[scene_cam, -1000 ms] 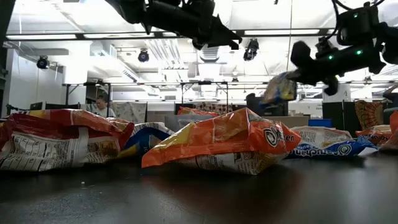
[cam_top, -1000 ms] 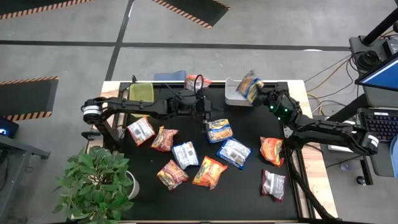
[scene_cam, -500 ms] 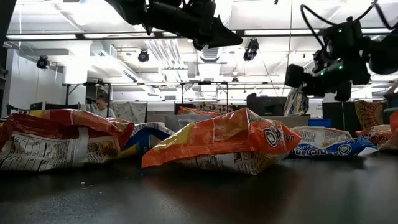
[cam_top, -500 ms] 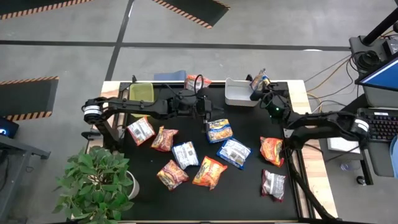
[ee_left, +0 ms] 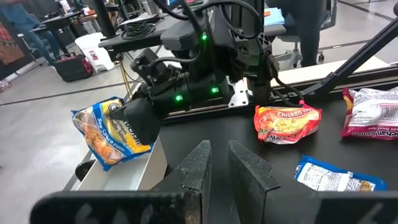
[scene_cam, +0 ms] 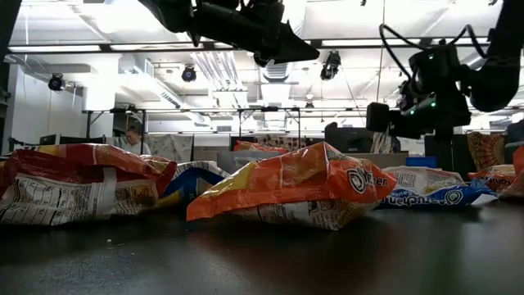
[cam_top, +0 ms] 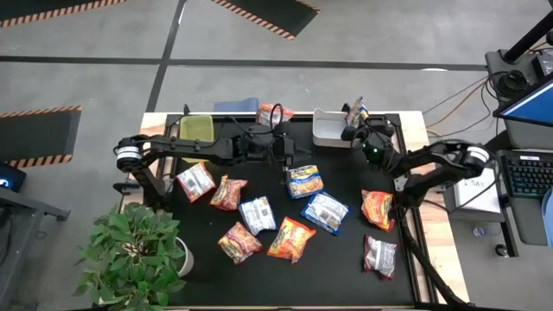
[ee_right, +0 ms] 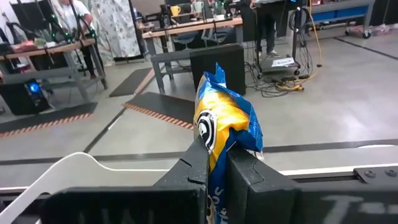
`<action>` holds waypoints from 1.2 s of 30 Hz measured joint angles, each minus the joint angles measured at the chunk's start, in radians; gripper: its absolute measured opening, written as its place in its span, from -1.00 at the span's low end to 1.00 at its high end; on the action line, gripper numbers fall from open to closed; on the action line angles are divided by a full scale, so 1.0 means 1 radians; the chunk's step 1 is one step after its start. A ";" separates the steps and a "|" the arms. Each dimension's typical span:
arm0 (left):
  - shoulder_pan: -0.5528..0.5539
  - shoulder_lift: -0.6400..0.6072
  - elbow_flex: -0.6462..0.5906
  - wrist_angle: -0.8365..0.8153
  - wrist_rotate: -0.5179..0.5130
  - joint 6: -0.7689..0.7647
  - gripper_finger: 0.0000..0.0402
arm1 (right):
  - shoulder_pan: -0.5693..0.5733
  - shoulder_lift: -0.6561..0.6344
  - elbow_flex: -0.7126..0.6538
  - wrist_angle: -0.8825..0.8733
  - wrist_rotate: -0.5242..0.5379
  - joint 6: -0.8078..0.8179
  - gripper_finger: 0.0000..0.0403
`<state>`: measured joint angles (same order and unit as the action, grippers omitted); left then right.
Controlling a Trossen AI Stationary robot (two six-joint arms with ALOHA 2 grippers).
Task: Sort Maruchan noodles
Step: Put the blue noodle pack into the white bin
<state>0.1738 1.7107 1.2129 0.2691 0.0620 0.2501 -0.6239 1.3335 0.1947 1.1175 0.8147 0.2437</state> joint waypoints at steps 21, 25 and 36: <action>0.000 0.001 -0.005 -0.026 0.000 0.000 -0.81 | 0.000 0.078 0.095 -0.172 0.000 -0.087 -0.93; 0.000 0.001 -0.005 -0.033 0.000 0.000 -0.81 | 0.000 0.075 0.092 -0.186 0.000 -0.087 -0.80; 0.000 0.001 -0.005 -0.049 0.000 -0.009 -0.81 | 0.000 0.056 0.093 -0.233 -0.002 -0.017 -0.23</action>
<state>0.1738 1.7115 1.2076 0.2200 0.0624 0.2408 -0.6239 1.3894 0.2874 0.8841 0.8131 0.2268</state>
